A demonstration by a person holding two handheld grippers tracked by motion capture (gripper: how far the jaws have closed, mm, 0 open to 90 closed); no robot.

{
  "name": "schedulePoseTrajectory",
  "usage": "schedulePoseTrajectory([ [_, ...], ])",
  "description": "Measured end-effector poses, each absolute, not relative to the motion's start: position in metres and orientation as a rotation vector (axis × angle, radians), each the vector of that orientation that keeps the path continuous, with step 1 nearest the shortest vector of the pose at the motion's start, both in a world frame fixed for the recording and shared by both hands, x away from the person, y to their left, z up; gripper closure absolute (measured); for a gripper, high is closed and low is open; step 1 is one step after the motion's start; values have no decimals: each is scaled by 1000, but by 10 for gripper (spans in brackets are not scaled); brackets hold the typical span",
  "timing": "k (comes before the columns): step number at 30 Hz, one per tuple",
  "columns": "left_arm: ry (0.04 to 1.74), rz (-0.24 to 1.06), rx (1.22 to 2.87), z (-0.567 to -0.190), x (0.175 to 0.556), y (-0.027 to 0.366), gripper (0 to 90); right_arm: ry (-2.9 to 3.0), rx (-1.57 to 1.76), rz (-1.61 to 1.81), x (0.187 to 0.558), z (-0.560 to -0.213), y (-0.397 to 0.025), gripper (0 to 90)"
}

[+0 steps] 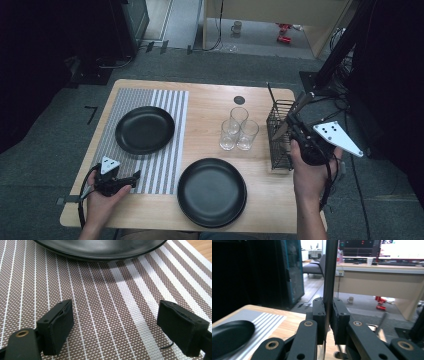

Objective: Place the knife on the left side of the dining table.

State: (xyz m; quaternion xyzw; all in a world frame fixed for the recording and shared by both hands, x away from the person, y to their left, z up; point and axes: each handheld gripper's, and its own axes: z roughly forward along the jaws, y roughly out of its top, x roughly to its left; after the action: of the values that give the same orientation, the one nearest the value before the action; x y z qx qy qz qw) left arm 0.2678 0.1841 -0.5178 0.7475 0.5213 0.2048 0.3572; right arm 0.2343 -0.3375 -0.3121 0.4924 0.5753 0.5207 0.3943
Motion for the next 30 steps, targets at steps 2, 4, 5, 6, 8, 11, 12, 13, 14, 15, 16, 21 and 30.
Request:
schedulePoseTrajectory([
  [2,1344,530,1930,-518,268,184,144,1473,1237,1341,234,-311,-331,836],
  [4,1342,530,1928,-518,268,184,144,1496,1219,1363,233,-312,-323,835],
  [5,1338,525,1923,-518,268,184,144,1496,1219,1363,233,-312,-323,835],
  [6,1336,523,1924,-518,267,184,145,1503,1214,1374,233,-312,-320,836],
  [8,1338,524,1916,-518,267,185,144,1518,1207,1390,233,-313,-315,836],
  [11,1337,515,1899,-517,267,186,144,1535,1197,1409,234,-316,-309,835],
  [12,1338,511,1898,-517,267,186,144,1540,1195,1412,234,-318,-307,836],
  [13,1338,509,1894,-517,267,187,144,1544,1192,1413,234,-319,-305,836],
  [14,1339,512,1892,-517,267,187,144,1548,1194,1418,234,-320,-303,836],
  [15,1338,517,1891,-517,267,186,144,1557,1193,1426,234,-323,-299,836],
  [16,1335,521,1897,-517,267,186,144,1557,1193,1426,234,-323,-299,836],
  [21,1329,537,1886,-515,265,185,145,1575,1188,1435,235,-330,-294,836],
  [30,1300,545,1848,-502,261,181,144,1613,1176,1445,235,-342,-284,835],
])
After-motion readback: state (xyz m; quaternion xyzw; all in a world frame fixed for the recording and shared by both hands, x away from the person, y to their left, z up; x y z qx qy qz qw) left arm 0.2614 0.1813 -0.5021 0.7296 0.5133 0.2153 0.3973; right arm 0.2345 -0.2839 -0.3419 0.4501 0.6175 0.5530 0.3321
